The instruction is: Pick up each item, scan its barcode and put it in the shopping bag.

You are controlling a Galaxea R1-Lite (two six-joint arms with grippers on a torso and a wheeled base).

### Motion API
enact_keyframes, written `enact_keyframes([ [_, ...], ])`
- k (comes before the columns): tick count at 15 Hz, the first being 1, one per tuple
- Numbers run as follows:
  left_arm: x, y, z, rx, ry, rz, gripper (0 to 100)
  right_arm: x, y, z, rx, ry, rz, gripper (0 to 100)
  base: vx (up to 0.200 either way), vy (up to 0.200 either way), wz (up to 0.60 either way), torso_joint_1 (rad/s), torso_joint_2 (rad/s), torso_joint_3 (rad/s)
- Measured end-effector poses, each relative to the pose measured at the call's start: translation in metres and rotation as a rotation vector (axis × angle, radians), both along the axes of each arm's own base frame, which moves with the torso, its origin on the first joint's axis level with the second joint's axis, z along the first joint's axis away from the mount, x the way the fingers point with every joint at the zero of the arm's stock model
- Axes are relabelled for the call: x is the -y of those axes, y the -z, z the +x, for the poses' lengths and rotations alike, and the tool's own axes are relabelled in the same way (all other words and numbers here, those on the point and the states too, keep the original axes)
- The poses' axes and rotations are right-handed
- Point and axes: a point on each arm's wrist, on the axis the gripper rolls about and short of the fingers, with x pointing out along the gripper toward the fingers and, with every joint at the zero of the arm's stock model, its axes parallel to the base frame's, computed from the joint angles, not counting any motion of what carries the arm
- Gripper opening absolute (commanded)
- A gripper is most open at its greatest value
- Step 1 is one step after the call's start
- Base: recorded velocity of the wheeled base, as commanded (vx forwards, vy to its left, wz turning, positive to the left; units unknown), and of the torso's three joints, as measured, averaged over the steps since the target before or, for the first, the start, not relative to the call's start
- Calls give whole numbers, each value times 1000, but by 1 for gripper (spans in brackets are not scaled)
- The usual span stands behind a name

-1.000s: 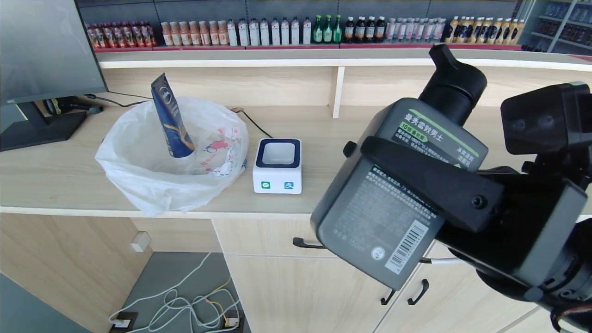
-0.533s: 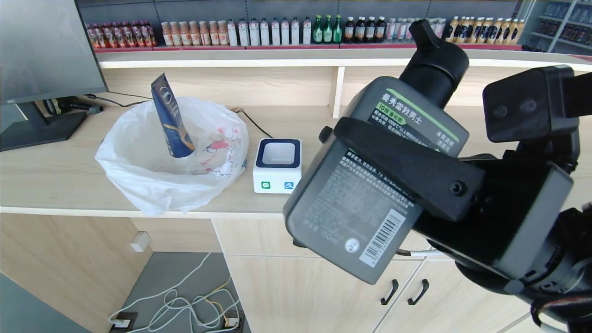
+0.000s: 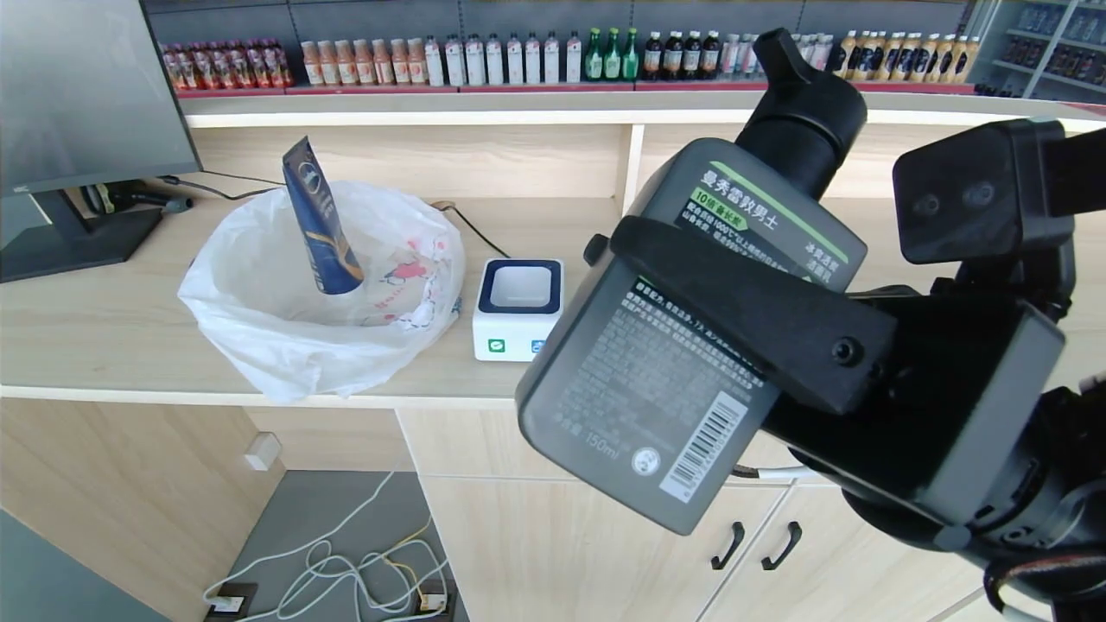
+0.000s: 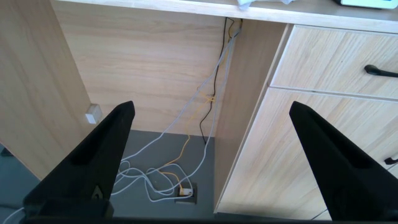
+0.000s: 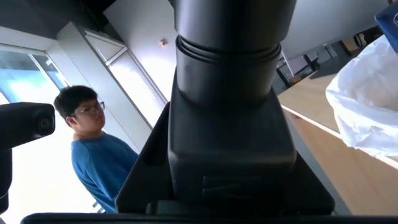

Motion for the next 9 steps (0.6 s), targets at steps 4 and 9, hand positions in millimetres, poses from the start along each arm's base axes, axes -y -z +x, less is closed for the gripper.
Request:
enact_keyframes([
  [4,0,0,0,0,0,0,100,0,-2,0,5,0,5,0,0,0,0,0,0,0],
  [9,0,0,0,0,0,0,100,3,3,-1,13,18,-12,0,0,0,0,0,0,0],
])
